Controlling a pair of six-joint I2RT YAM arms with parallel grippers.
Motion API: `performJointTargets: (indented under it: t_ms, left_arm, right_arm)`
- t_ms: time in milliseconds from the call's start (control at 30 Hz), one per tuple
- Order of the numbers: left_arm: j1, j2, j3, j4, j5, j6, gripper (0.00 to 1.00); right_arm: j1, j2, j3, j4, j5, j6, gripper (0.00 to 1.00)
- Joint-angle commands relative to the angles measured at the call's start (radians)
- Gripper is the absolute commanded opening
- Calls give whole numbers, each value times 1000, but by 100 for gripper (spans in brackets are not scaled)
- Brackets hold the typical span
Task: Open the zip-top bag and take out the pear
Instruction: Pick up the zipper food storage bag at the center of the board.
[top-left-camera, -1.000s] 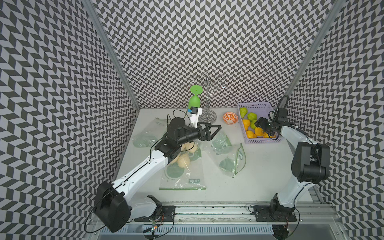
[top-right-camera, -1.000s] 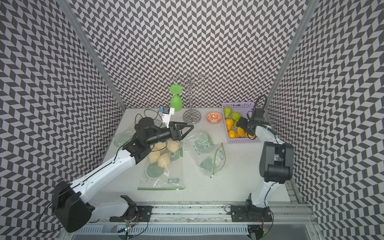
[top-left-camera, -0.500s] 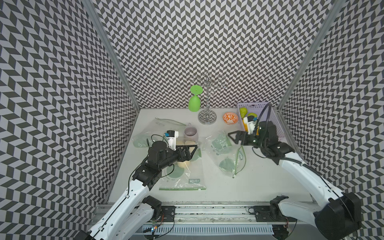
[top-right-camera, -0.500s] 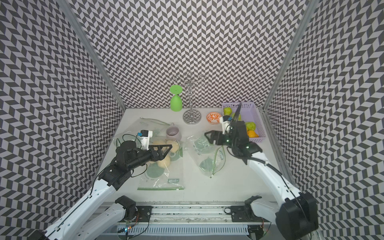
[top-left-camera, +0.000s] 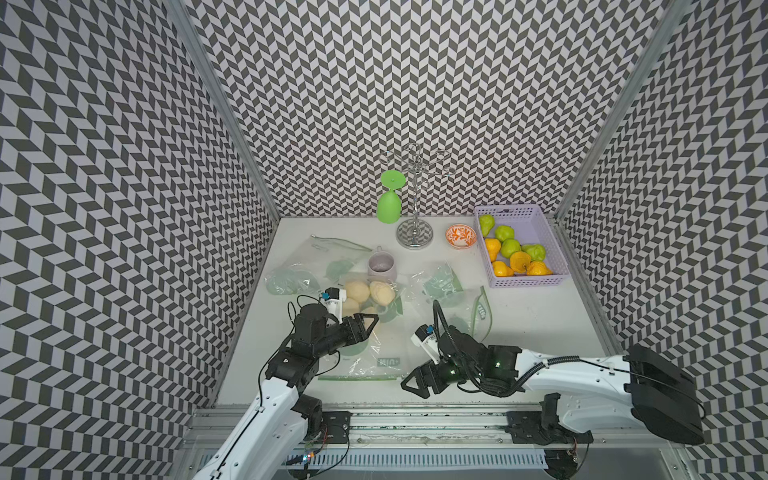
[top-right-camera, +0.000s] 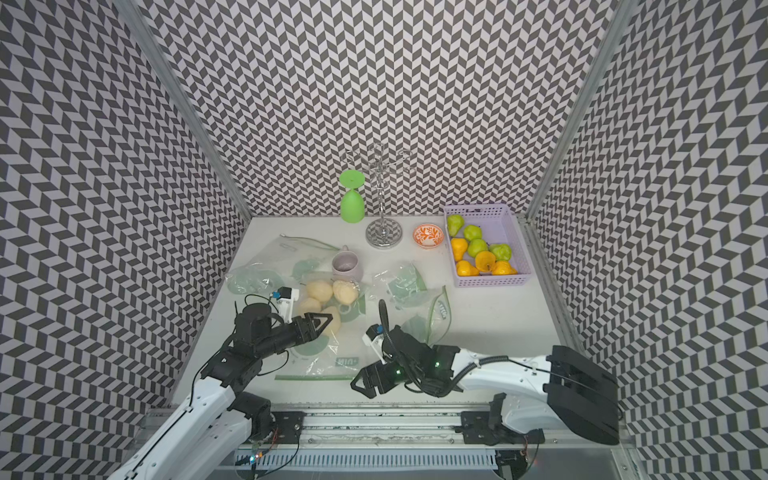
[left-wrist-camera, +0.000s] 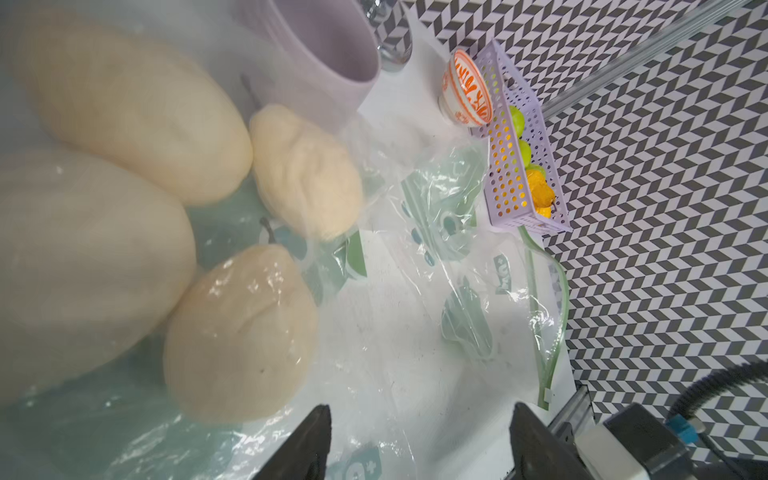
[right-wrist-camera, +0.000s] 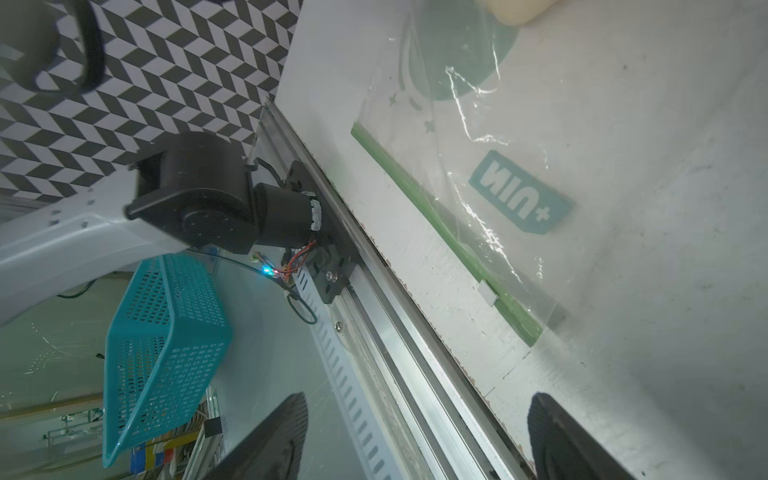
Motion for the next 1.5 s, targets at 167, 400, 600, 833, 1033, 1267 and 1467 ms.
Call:
performJointTargets:
  t_ms: [167,400,600,833,1033,1267,1467]
  left_arm:
    - [-37,-4,-28,81,13,-19,69]
    - [-48,-50,2,82,11,15,74]
    - [-52,-59,109,65,-11,87,81]
    - [-51,19,283,42,-15,243,86]
    - [-62,116,431,93,48,444,92]
    - [-239,157,537,61,-34,819,97]
    - [-546,94,445,9,-280,1096,98]
  right_arm:
    - [9,115,-77,247,42,97,83]
    - [-35,254,-56,368,29,150,79]
    - [-97,326,-30,481,-72,162,47]
    - [-168,264,29,416,-263,102,0]
    - [-240,109,141,135,-276,75,0]
    - [-431,-19,155,59,-375,145,0]
    - [-476,-42,175,41,-421,172,0]
